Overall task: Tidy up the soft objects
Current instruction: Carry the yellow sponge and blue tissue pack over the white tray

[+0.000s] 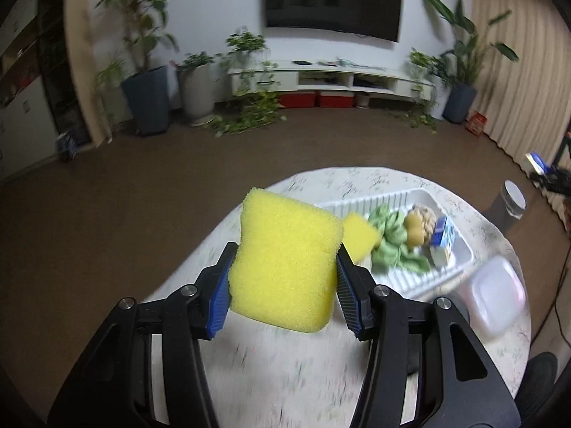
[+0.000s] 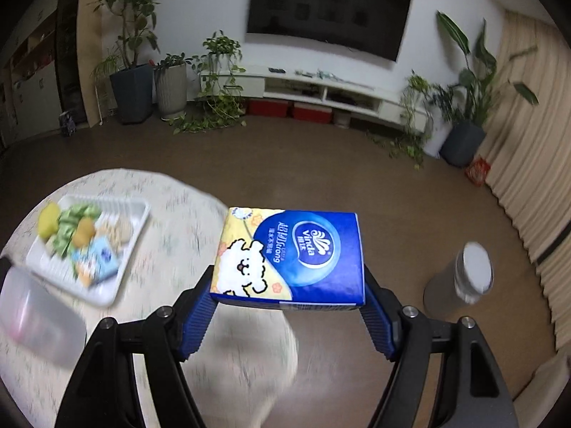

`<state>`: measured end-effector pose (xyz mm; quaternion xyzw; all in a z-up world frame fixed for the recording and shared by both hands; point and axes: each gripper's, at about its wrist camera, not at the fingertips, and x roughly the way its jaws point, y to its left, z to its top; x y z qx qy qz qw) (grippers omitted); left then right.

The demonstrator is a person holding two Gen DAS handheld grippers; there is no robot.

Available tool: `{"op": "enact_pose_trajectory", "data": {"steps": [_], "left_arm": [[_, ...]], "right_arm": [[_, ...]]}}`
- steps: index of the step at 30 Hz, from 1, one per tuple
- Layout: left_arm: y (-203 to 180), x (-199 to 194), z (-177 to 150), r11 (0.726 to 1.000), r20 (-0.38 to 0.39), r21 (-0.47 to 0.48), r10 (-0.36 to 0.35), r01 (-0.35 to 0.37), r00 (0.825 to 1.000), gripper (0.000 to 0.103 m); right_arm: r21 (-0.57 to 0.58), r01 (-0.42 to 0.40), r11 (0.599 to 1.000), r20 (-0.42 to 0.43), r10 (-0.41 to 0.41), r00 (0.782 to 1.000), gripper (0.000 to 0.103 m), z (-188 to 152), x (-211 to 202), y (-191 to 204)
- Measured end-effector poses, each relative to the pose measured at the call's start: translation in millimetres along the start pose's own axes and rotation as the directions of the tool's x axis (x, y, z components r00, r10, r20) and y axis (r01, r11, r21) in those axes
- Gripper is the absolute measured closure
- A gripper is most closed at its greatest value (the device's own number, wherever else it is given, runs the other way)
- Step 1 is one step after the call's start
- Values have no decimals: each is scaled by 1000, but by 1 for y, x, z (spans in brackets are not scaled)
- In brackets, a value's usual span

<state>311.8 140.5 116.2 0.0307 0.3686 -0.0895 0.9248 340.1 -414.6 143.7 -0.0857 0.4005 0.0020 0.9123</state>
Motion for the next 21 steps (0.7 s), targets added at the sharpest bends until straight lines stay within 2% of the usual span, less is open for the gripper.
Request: {"op": "enact_pose_trajectory", "data": {"steps": [5, 9, 13, 18, 21], "left_arm": [[-27, 53, 36, 992, -42, 86, -84, 87, 996, 54], [-45, 92, 43, 981, -89, 118, -142, 152, 986, 54], [-67, 121, 38, 961, -138, 178, -189, 212, 972, 54], [-86, 149, 23, 941, -198, 214, -223, 264, 955, 54], [-92, 155, 16, 926, -217, 222, -258, 305, 941, 54]], "right_arm": [[-85, -69, 994, 10, 70, 997, 27, 48, 39, 51], [-170, -157, 973, -7, 158, 987, 27, 69, 68, 104], [-252, -255, 934, -48, 251, 967, 27, 69, 91, 154], [-380, -345, 858, -136, 317, 939, 27, 53, 114, 219], [-409, -383, 828, -175, 341, 924, 27, 43, 122, 239]]}}
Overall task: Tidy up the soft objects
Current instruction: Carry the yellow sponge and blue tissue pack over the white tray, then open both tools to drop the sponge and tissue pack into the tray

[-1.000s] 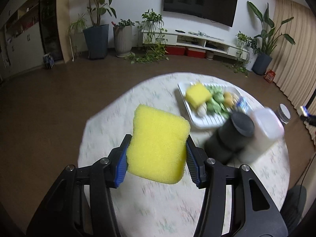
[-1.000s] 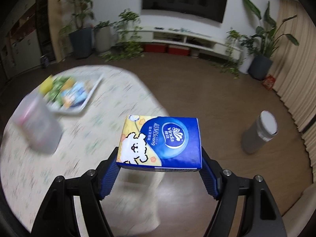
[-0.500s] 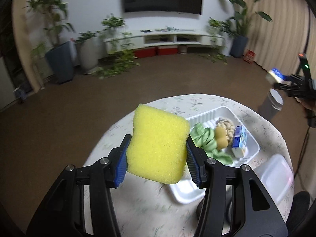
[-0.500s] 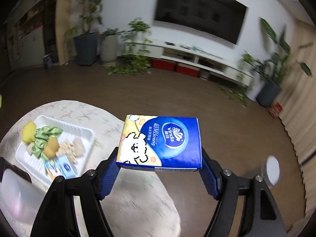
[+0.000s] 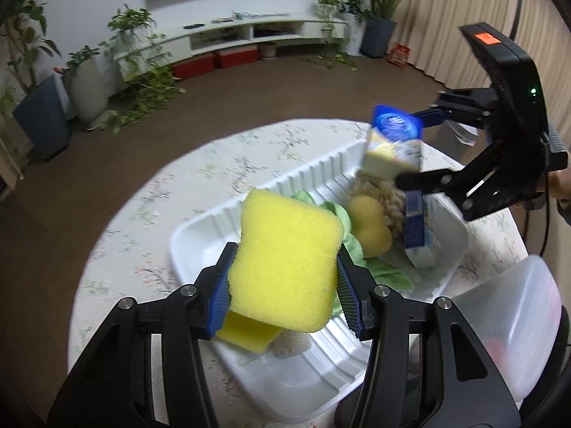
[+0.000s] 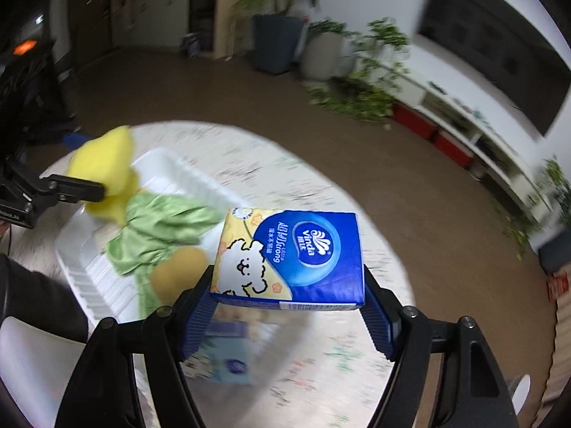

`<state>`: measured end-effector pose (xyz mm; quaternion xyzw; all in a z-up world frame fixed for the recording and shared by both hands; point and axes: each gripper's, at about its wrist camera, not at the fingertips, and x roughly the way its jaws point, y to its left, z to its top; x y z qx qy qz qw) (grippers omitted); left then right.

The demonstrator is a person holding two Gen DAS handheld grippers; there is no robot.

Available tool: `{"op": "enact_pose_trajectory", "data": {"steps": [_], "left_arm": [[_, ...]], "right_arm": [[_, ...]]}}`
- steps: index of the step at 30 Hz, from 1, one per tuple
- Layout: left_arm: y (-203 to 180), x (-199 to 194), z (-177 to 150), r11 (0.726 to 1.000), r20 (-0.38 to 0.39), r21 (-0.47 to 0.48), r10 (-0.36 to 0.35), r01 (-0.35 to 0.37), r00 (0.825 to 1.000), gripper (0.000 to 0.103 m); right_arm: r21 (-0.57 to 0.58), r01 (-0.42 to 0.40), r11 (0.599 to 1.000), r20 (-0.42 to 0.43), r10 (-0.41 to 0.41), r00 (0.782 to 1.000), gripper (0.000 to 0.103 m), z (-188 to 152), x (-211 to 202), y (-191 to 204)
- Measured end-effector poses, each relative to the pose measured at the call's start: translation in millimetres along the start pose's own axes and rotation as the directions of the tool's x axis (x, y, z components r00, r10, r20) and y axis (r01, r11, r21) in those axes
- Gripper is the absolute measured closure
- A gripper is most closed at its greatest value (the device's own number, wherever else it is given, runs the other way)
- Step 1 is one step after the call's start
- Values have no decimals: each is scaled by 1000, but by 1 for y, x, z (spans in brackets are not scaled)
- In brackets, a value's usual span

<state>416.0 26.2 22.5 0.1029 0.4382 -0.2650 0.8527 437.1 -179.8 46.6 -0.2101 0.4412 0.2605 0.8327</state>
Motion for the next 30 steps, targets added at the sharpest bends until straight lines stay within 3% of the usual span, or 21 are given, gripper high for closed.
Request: {"op": "enact_pose_trajectory", "data": {"steps": [5, 11, 16, 24, 26, 30], "left_arm": [[-5, 4, -3, 999, 0, 33, -38, 38, 999, 53], [-19, 1, -7, 987, 9, 108, -119, 118, 993, 51], [-32, 9, -9, 981, -29, 150, -120, 123, 992, 52], [-37, 15, -9, 976, -53, 173, -124, 131, 991, 51], [-38, 15, -9, 977, -52, 170, -123, 130, 991, 48], [-38, 17, -9, 978, -56, 171, -110, 118, 992, 29]], "right_arm": [[-48, -31, 998, -31, 29, 999, 27, 1, 17, 18], [-25, -70, 997, -23, 69, 997, 27, 0, 19, 18], [5, -74, 997, -82, 75, 994, 27, -5, 31, 7], [11, -83, 996, -81, 84, 993, 27, -2, 36, 7], [11, -85, 996, -79, 85, 993, 27, 0, 38, 9], [23, -96, 995, -81, 98, 992, 27, 1, 44, 9]]}}
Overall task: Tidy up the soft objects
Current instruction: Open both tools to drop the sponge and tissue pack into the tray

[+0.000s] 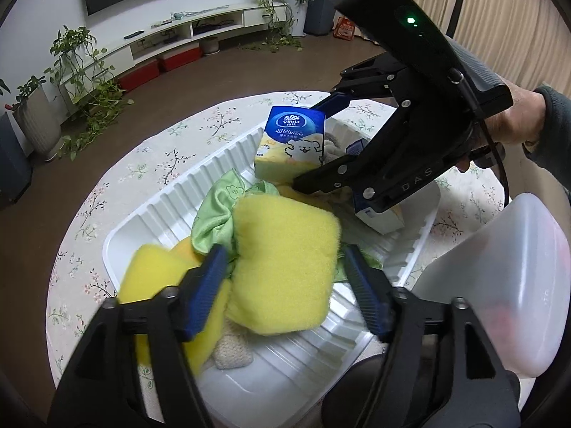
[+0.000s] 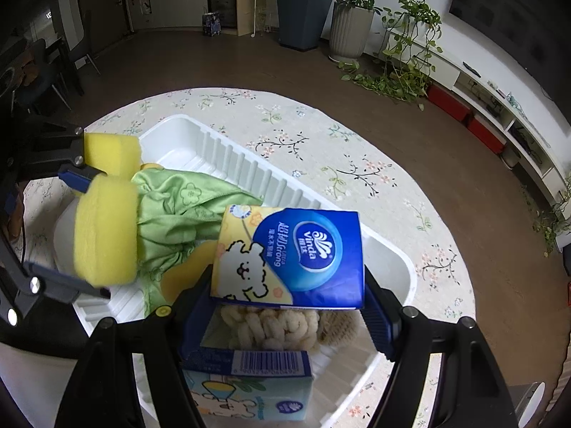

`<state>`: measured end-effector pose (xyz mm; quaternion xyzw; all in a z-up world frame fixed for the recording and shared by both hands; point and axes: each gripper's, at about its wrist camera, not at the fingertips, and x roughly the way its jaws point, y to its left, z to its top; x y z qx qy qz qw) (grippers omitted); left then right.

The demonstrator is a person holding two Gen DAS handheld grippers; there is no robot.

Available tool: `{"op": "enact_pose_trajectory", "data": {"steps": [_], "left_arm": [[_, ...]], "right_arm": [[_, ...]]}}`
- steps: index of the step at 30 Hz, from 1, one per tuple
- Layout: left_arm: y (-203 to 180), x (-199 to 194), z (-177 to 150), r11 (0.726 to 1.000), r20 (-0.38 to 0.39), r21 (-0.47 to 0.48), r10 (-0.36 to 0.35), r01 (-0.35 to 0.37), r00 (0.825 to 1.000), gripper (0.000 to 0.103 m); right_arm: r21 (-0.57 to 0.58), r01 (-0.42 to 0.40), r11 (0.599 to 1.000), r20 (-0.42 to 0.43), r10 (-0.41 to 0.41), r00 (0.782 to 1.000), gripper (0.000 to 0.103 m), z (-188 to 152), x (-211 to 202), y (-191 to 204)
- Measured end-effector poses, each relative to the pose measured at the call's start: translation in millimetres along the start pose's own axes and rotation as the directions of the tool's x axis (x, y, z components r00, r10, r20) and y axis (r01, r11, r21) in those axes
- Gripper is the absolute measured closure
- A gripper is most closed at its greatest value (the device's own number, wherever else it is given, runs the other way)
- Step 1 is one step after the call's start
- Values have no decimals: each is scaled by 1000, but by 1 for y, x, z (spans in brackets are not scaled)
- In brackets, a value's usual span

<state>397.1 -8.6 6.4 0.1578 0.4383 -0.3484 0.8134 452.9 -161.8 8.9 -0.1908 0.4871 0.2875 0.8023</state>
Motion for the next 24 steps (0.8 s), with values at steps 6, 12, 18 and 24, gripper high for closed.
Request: {"op": "enact_pose_trajectory", "data": {"steps": [6, 12, 18, 24], "left_arm": [[3, 5, 1, 999, -10, -19, 29, -29, 1000, 22], [6, 2, 0, 999, 5, -38, 39, -39, 999, 16], [15, -4, 1, 997, 30, -56, 49, -47, 998, 15], [11, -14, -1, 997, 53, -56, 51, -48, 997, 7]], "right_arm": [[47, -30, 998, -6, 30, 1000, 27, 2, 6, -7], [60, -15, 998, -10, 16, 1000, 18, 2, 5, -11], [44, -7, 999, -3, 7, 1000, 13, -3, -1, -11], [58, -14, 998, 38, 12, 999, 7, -4, -18, -16]]}}
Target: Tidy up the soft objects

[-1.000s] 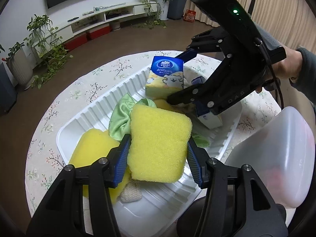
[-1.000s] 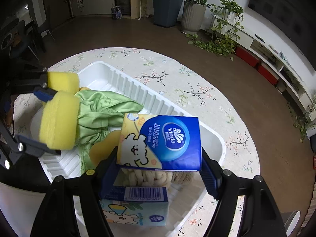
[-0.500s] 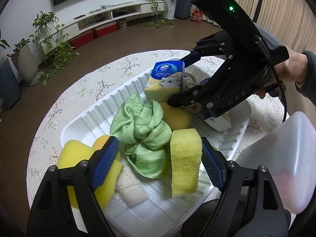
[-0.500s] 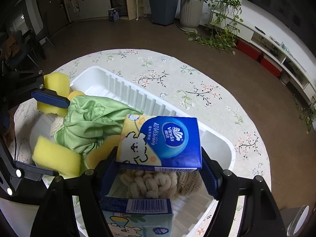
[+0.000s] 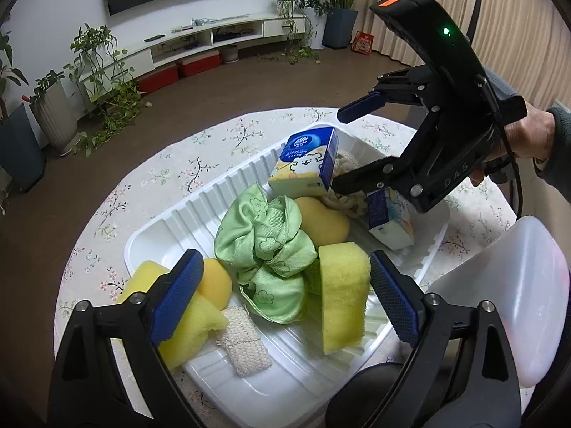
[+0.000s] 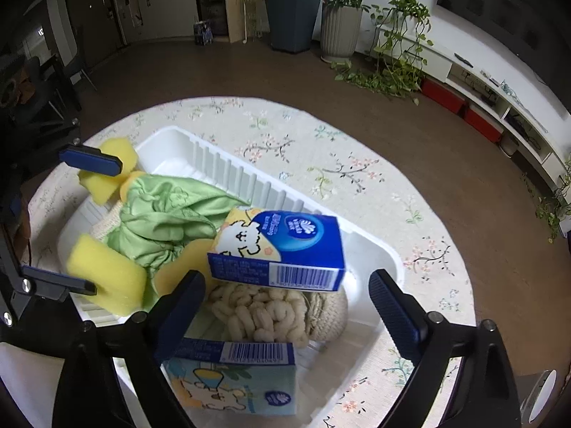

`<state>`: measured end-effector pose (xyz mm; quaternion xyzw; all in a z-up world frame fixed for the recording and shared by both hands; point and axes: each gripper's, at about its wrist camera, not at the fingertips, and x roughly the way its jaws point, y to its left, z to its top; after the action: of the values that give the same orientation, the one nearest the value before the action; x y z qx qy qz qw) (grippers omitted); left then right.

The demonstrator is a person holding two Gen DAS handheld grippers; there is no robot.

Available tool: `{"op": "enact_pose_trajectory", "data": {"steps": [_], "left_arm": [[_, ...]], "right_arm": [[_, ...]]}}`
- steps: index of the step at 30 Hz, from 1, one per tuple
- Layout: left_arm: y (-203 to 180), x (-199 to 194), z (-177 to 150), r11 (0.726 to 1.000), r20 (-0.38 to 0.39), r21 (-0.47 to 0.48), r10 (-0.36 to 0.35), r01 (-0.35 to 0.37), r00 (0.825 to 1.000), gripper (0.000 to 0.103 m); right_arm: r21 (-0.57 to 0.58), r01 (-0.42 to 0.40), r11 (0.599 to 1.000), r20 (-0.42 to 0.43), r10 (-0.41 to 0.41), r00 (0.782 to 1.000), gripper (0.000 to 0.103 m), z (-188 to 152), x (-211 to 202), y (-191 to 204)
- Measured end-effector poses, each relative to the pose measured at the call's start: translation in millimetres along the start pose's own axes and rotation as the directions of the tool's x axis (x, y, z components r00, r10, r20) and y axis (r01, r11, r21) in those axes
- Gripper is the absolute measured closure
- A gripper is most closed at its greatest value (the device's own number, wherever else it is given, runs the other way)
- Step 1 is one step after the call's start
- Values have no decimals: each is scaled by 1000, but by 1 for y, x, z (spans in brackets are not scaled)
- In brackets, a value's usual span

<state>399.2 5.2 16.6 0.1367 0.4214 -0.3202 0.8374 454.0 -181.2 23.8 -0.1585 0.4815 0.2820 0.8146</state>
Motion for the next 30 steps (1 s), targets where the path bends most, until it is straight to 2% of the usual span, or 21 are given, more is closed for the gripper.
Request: {"op": "enact_pose_trajectory", "data": {"steps": [2, 6, 9, 11, 14, 17, 21, 26, 30], "left_arm": [[-2, -4, 0, 1000, 7, -4, 3, -3, 1000, 0], [3, -21, 0, 998, 52, -52, 29, -27, 998, 0], [11, -37, -2, 993, 98, -110, 63, -52, 993, 0], [14, -51, -4, 982, 123, -163, 116, -95, 986, 0], [12, -81, -16, 955, 170, -254, 202, -155, 965, 0], [7, -102, -29, 929, 190, -322, 253, -183, 949, 0], [-15, -132, -59, 885, 208, -413, 323, -216, 923, 0], [-59, -155, -96, 844, 207, -464, 398, -269, 894, 0], [-97, -166, -125, 832, 226, -494, 403, -252, 887, 0]], "right_arm": [[11, -2, 1000, 19, 2, 1000, 5, 0, -8, -2], [29, -7, 1000, 37, 5, 999, 0, -3, -20, -5], [48, 5, 999, 60, -8, 998, 0, -8, -33, -8], [68, 24, 997, 82, -29, 996, 0, -12, -44, -12], [116, 49, 992, 124, -63, 990, 0, -20, -67, -21], [185, 72, 980, 160, -103, 982, 0, -33, -92, -30], [280, 70, 958, 200, -129, 971, 0, -62, -126, -38], [318, 55, 947, 241, -137, 961, 0, -106, -161, -17], [360, 18, 933, 303, -135, 943, 0, -148, -189, 17]]}}
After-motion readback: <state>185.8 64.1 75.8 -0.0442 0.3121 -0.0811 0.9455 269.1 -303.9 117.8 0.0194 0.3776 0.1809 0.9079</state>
